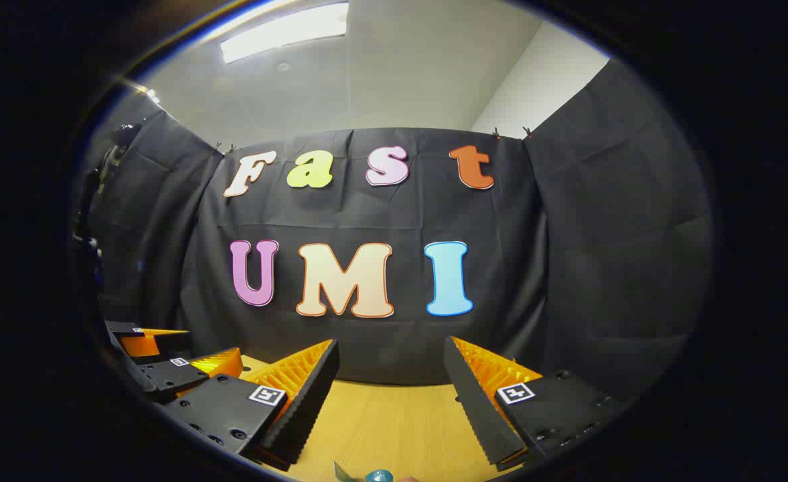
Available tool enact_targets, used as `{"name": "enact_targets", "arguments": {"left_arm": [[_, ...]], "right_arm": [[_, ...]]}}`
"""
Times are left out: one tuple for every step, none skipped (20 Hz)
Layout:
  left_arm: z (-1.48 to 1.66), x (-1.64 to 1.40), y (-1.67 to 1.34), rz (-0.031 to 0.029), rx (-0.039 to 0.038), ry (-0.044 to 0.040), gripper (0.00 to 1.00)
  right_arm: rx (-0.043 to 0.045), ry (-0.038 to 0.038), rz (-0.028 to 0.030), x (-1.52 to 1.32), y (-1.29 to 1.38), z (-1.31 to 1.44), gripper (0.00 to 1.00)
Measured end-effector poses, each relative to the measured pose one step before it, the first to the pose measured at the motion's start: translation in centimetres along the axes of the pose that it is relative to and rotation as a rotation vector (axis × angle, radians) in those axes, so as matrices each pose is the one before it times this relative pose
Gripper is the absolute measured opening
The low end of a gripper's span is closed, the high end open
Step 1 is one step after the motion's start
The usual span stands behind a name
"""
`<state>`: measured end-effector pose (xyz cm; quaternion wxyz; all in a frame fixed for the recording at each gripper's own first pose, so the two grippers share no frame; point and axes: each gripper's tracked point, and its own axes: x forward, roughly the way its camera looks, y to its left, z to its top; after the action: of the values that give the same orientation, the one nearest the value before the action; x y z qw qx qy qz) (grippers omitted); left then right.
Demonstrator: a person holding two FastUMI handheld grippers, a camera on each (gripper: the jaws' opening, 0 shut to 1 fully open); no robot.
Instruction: First open the suitcase, pack the skin care products into it, and then close the suitcase.
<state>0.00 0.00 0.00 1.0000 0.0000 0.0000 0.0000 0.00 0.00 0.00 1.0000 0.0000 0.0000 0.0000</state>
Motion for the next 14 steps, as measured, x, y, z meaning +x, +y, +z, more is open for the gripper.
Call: {"name": "enact_targets", "arguments": {"left_arm": [[-0.134,0.097,0.027,0.00216,0.00003,-0.00075,0.95],[-0.033,-0.004,-0.062,0.00027,0.00014,-0.00099,0.95],[-0.208,0.078,-0.239,-0.00014,0.00236,0.00134,0.95],[-0.282,0.108,-0.045,0.00030,0.00391,0.00540,0.95],[-0.504,0.136,0.269,0.00701,0.00457,0.00755,0.95],[-0.590,0.172,0.305,0.01091,0.00568,0.01691,0.95],[-1.041,0.187,0.397,0.01489,0.00716,0.02233,0.95],[-0.960,0.095,0.615,0.02143,0.00469,0.02661,0.95],[-1.227,0.132,0.629,0.01868,0.00342,0.03221,0.95],[-1.181,0.234,0.422,0.01373,0.00492,0.03392,0.95],[-1.386,0.192,0.495,0.01232,0.00339,0.03487,0.95],[-1.308,0.398,0.369,0.00640,0.00190,0.04215,0.95],[-1.632,0.394,-0.026,-0.00630,-0.00341,0.04573,0.95],[-1.333,0.383,-0.130,-0.01030,-0.00508,0.04578,0.95]], "right_arm": [[-0.00137,-0.00187,0.00018,0.033,-0.141,0.065,0.98],[-0.00094,-0.00297,0.00182,-0.011,-0.071,0.078,0.98],[-0.00054,-0.00097,0.00434,0.056,-0.067,-0.030,0.98],[-0.00340,-0.00118,0.00643,0.050,-0.069,-0.090,0.98],[-0.00468,-0.00227,0.00613,0.095,-0.157,-0.090,0.98],[-0.00411,-0.00165,0.00762,-0.044,-0.251,-0.133,0.98],[-0.00149,-0.00057,0.01088,0.020,-0.208,-0.166,0.98],[-0.00025,-0.00159,0.01549,-0.154,-0.150,-0.226,0.98],[-0.00086,-0.00120,0.00977,0.057,-0.236,-0.277,0.98],[-0.00207,0.00425,0.01116,0.107,-0.223,-0.599,0.98],[-0.00269,0.00790,0.00639,0.137,-0.215,-0.557,0.98],[-0.00469,0.01747,-0.00283,0.083,-0.321,-0.641,0.98],[-0.00118,0.01645,-0.00688,0.071,-0.329,-0.444,0.98],[0.00067,0.00130,-0.00716,0.078,-0.113,-0.080,0.98]]}}
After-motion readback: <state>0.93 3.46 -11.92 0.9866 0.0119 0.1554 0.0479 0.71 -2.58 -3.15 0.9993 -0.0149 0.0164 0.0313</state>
